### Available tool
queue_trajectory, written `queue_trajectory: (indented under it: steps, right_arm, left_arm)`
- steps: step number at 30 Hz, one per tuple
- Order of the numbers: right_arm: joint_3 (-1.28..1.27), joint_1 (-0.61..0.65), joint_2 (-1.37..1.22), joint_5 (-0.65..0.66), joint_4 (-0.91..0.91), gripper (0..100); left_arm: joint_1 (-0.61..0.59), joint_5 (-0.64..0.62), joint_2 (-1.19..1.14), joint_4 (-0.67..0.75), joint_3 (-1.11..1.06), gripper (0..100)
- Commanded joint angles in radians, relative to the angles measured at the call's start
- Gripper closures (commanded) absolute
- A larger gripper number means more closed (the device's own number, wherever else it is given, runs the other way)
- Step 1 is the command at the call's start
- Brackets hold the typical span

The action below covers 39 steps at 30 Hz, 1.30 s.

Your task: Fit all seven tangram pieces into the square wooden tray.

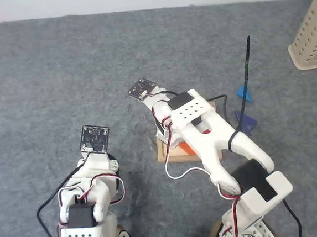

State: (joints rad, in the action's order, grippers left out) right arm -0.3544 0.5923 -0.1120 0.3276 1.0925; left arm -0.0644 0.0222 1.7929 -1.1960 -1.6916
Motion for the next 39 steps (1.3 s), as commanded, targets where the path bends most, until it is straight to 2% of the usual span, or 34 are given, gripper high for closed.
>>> queue_trajectory:
  steps: [1, 3, 18, 22, 28, 33, 39]
  right_arm:
    - [-0.021, -0.019, 0.025, -0.011, -0.096, 93.7]
    - [-0.069, -0.019, 0.025, -0.003, -0.165, 99.8]
    - [-0.16, -0.176, 0.033, -0.002, -0.208, 99.3]
    - [-0.155, -0.173, 0.136, -0.011, -0.131, 99.3]
    - [-0.161, -0.208, 0.429, -0.011, 0.018, 99.2]
    - [-0.241, -0.332, 0.552, -0.003, -0.045, 99.2]
    - [-0.301, -0.582, 0.526, -0.012, -0.188, 99.2]
  left_arm:
    - [-0.005, -0.009, 0.003, -0.005, 0.005, 99]
    - [-0.005, -0.009, 0.003, -0.005, 0.005, 99]
    - [-0.005, -0.009, 0.003, -0.005, 0.005, 99]
    - [-0.005, -0.009, 0.003, -0.005, 0.005, 99]
    - [-0.005, -0.009, 0.003, -0.005, 0.005, 99]
    - [-0.005, -0.009, 0.003, -0.005, 0.005, 99]
    - [-0.005, -0.009, 0.003, -0.005, 0.005, 99]
